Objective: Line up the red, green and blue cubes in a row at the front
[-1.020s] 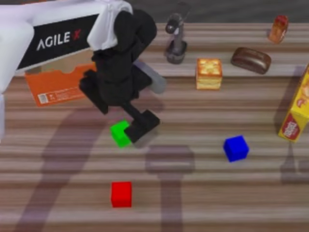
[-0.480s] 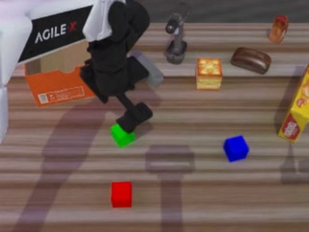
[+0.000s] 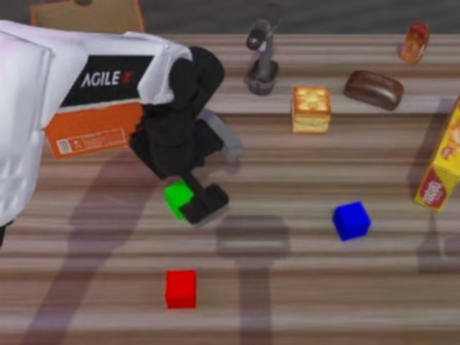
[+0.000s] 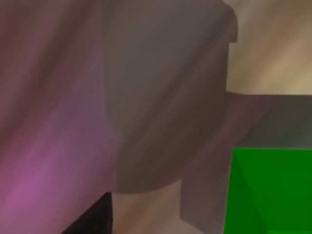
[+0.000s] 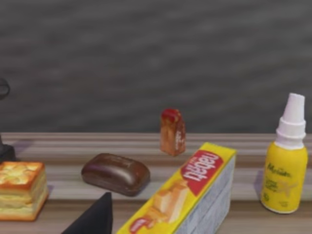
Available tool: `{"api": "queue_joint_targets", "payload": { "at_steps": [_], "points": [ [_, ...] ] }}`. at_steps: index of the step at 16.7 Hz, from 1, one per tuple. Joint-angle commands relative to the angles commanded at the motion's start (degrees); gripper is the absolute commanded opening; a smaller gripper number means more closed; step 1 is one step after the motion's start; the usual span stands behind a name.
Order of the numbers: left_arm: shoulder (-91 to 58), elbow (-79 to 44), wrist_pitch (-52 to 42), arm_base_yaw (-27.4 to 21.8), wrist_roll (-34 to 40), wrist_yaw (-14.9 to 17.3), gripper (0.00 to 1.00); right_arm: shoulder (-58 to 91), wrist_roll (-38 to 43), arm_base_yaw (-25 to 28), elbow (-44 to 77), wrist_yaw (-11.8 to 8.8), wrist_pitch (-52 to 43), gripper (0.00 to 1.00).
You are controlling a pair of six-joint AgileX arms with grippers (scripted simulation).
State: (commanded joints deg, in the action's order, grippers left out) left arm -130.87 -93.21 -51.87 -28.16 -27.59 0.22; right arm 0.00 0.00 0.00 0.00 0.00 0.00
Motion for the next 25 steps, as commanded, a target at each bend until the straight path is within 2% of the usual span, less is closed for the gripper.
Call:
{"api": "queue_joint_targets", "payload": {
  "at_steps": [6, 19, 25],
  "points": [
    [-1.67, 2.06, 3.26, 0.04, -0.10, 0.02, 1.00, 0.00, 0.00, 0.00, 0.00, 0.00, 0.00, 1.00],
    [-1.67, 2.06, 3.26, 0.04, -0.10, 0.02, 0.02, 0.00, 0.00, 0.00, 0.00, 0.00, 0.00, 1.00],
    [-1.67, 2.06, 3.26, 0.04, -0.10, 0.02, 0.00, 0.00, 0.00, 0.00, 0.00, 0.00, 0.00, 1.00]
  ]
}}
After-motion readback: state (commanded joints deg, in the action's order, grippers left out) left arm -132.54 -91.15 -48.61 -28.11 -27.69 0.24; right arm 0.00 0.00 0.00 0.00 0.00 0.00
